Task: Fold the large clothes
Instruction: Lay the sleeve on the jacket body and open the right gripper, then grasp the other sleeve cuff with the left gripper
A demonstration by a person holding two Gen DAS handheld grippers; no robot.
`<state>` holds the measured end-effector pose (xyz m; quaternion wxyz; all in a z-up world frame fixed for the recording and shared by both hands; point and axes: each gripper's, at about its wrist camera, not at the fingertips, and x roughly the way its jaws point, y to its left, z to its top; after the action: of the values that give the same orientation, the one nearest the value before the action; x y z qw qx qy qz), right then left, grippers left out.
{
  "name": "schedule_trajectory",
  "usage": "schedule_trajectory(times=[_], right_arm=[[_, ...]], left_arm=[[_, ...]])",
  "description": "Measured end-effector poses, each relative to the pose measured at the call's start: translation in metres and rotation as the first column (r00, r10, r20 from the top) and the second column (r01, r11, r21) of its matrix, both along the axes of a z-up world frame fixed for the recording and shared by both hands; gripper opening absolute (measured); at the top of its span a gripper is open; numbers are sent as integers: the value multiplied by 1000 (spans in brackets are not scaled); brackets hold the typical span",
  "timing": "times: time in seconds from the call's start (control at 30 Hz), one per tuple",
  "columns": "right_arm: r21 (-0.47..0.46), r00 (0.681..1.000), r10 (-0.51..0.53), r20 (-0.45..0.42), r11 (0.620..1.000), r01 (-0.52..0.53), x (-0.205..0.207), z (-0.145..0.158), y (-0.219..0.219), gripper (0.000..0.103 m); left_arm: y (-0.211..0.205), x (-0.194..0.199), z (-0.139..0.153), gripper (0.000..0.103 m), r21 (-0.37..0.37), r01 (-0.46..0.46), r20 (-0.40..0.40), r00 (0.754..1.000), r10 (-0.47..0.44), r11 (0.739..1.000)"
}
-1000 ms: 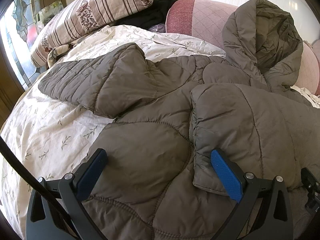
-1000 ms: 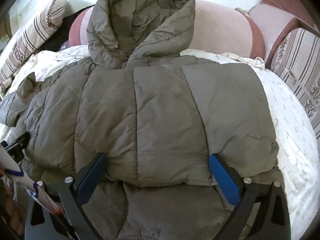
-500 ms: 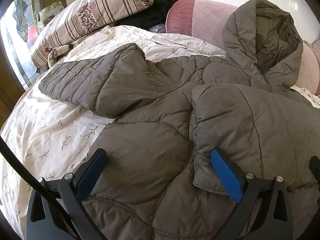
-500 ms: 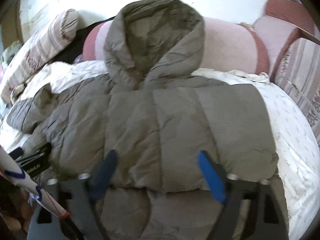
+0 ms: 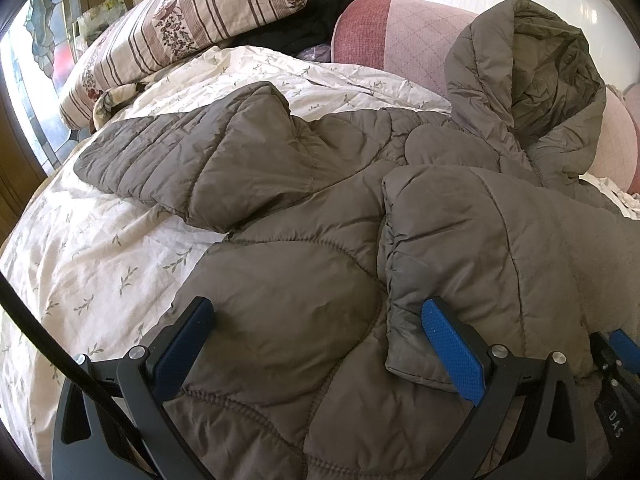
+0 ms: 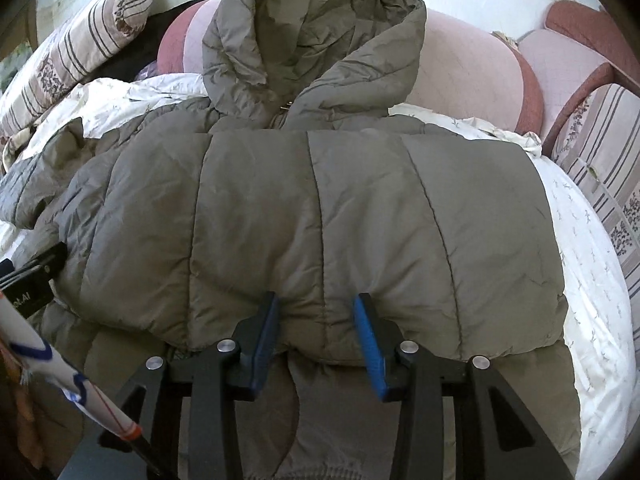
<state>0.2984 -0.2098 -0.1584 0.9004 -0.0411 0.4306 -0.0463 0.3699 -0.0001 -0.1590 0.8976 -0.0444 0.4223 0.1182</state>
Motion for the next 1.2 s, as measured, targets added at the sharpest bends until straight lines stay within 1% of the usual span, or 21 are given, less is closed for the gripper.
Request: schedule_trajectory(times=[0.13, 0.23, 0.33, 0.37, 0.43, 0.5, 0.53, 0.6, 0.63, 0.73, 0.8, 0.83, 0.9, 0.97, 1.0, 1.03, 1.13, 1.2], right_arm=[[0, 1000, -1, -1, 1000, 1, 0, 0, -1, 44], [-2, 1000, -5, 0, 1000, 5, 0, 0, -2, 46], [1, 1000, -9, -2, 1000, 9, 0, 0, -3, 48], [2, 1000, -10, -1, 1000, 10, 0, 0, -3, 49], [3, 1000, -15, 1, 1000, 15, 0, 0, -3, 51], [1, 1000, -20, 1, 1000, 20, 0, 0, -3, 53], [2, 1000, -24, 2, 1000, 24, 0, 0, -4, 54], [1, 1000, -28, 2, 1000, 28, 0, 0, -4, 56], [0, 1000, -28, 3, 1000, 28, 0, 0, -5, 56], [-6, 1000, -30, 5, 1000, 30, -1, -1, -5, 58], [-11, 999, -33, 5, 999, 33, 0, -1, -5, 60], [-16, 999, -35, 5, 999, 35, 0, -1, -4, 61], [-25, 999, -37, 6, 999, 37, 1, -1, -4, 62], [-34, 999, -39, 7, 999, 39, 1, -2, -3, 63], [-36, 999, -40, 7, 999, 40, 1, -2, -3, 63], [-38, 999, -40, 8, 998, 41, 1, -2, -3, 63], [-45, 999, -41, 8, 998, 42, 2, -2, -3, 65], [-49, 999, -41, 7, 998, 41, 2, -3, -2, 65]], left_arm=[[1, -1, 0, 103, 5, 22, 3, 1000, -22, 1000], [6, -3, 2, 103, -29, 36, 1, 999, -36, 999], [12, -1, 9, 103, -74, 86, -40, 995, -89, 994], [15, -3, 14, 103, -89, 98, -30, 994, -101, 991], [27, -9, 26, 103, -113, 99, 29, 995, -97, 989], [41, -12, 38, 103, -119, 100, 79, 993, -91, 988], [55, -13, 45, 103, -116, 84, 103, 992, -73, 990], [79, -12, 49, 103, -129, 44, 117, 993, -29, 991], [100, -9, 48, 103, -148, 4, 109, 994, 12, 989], [148, -3, 40, 103, -168, -82, 66, 993, 94, 982], [182, -1, 35, 103, -170, -135, 65, 987, 148, 976], [201, 1, 32, 101, -183, -156, 62, 984, 170, 971], [235, 3, 30, 95, -233, -183, 73, 976, 205, 955], [274, 5, 27, 92, -272, -245, 76, 959, 275, 931], [293, 6, 24, 87, -311, -269, 79, 948, 307, 911], [314, 7, 20, 77, -362, -295, 75, 937, 343, 885], [361, 10, 7, 57, -489, -327, 65, 911, 407, 809], [380, 13, 0, 52, -520, -341, 70, 897, 437, 783]])
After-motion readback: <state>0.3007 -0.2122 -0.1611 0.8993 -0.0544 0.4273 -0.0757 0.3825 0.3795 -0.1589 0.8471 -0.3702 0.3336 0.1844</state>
